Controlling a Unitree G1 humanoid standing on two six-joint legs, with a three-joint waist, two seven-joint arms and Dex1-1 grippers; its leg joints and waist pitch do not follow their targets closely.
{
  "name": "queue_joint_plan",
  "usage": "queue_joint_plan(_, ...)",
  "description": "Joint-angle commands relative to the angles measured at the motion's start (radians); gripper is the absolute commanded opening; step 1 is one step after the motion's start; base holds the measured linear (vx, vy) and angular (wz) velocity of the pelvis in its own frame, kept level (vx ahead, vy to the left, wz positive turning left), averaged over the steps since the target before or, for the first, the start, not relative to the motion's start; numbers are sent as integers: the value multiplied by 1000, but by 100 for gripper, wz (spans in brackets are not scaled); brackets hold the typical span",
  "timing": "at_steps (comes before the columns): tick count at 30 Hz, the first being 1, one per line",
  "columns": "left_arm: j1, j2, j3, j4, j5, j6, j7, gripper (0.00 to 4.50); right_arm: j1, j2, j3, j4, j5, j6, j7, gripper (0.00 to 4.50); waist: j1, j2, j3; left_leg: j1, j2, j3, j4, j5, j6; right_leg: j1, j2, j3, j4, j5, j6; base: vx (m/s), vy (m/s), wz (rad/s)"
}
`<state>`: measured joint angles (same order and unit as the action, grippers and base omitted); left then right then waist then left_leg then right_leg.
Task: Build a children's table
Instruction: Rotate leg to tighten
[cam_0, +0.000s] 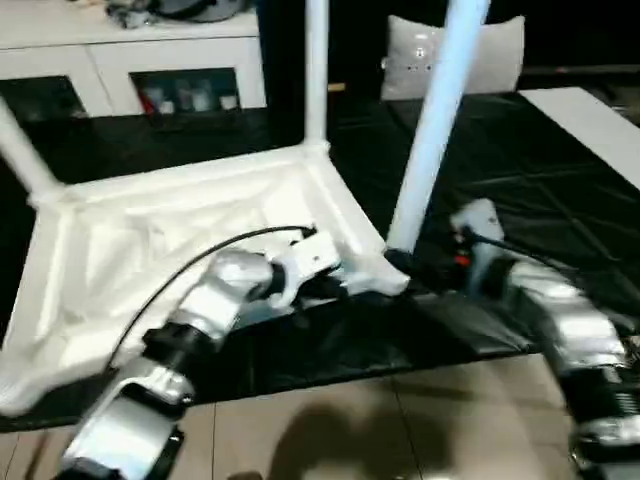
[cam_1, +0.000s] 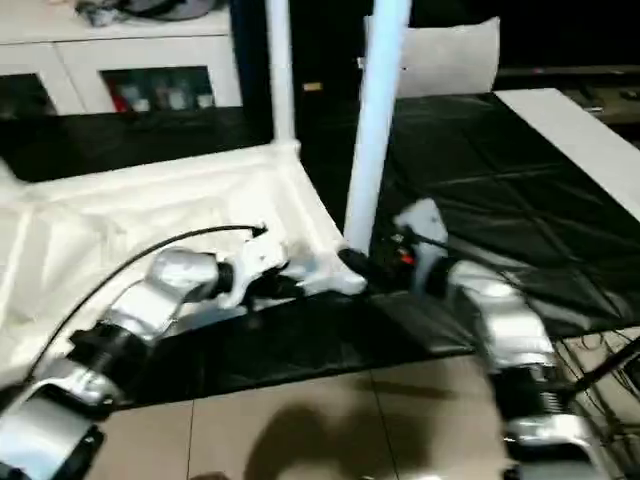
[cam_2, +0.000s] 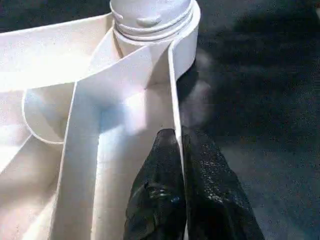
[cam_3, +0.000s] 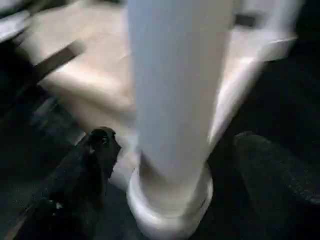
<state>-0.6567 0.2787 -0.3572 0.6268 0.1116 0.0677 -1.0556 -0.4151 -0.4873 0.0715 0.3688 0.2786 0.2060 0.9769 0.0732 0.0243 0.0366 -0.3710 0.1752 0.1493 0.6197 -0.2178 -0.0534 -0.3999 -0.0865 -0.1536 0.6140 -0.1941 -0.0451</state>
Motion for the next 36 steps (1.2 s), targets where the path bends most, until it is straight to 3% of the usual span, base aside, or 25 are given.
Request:
queue_joint_plan(1, -1, 11, -51, -3, 7, -74, -88, 0, 5, -38, 25, -31, 13, -18, 114, 416, 2, -8, -61, -2, 64, -12, -67, -73, 140, 75, -89, 79, -79, -114, -177, 0, 0, 0)
queue_joint_plan(5, -8, 53, -90, 15, 16, -157, -196, 0, 22, -96, 61, -59, 41, -29, 276, 416, 16, -9, -59, 1, 65, -10, -69, -90, 132, 71, -89, 78, -88, -186, -150, 0, 0, 0)
queue_joint_plan(9, -6, 72, -105, 10, 8, -192, -260, 0, 30, -115, 86, -67, 49, -25, 351, 416, 22, -9, -60, 3, 72, -12, -71, -94, 127, 70, -89, 78, -82, -167, -158, 0, 0, 0)
queue_joint_plan(11, -3, 86, -116, -5, -9, -209, -323, 0, 28, -119, 103, -62, 58, -8, 407, 383, 25, -12, -61, 2, 70, -11, -71, -92, 124, 71, -90, 79, -81, -166, -162, 0, 0, 0)
queue_joint_plan(14, 1, 92, -119, -17, -24, -213, -359, 0, 25, -117, 107, -57, 68, 5, 437, 380, 29, -10, -62, 2, 73, -11, -71, -83, 122, 70, -92, 80, -78, -154, -169, 0, 0, 0)
queue_joint_plan(15, 3, 95, -120, -22, -32, -218, -385, 0, 22, -117, 113, -52, 73, 15, 463, 346, 30, -11, -62, 2, 72, -10, -70, -80, 124, 70, -92, 80, -78, -154, -170, 0, 0, 0)
queue_joint_plan(18, 11, 103, -125, -41, -46, -214, -420, 0, 16, -117, 122, -41, 75, 19, 485, 330, 36, -12, -62, 4, 73, -9, -71, -74, 120, 68, -92, 80, -78, -160, -167, 0, 0, 0)
queue_joint_plan(29, 21, 101, -123, -58, -60, -209, -441, 0, -19, -87, 134, 71, 58, -5, 548, 236, 35, -16, -62, 1, 71, -7, -70, -71, 110, 68, -90, 78, -81, -197, -152, 0, 0, 0)
queue_joint_plan(36, 21, 57, -70, -72, -91, -90, -346, 0, -9, -38, 94, 64, 103, 39, 483, 205, 30, -16, -58, 3, 70, -5, -72, -80, 101, 66, -89, 78, -87, -243, -143, 0, 0, 0)
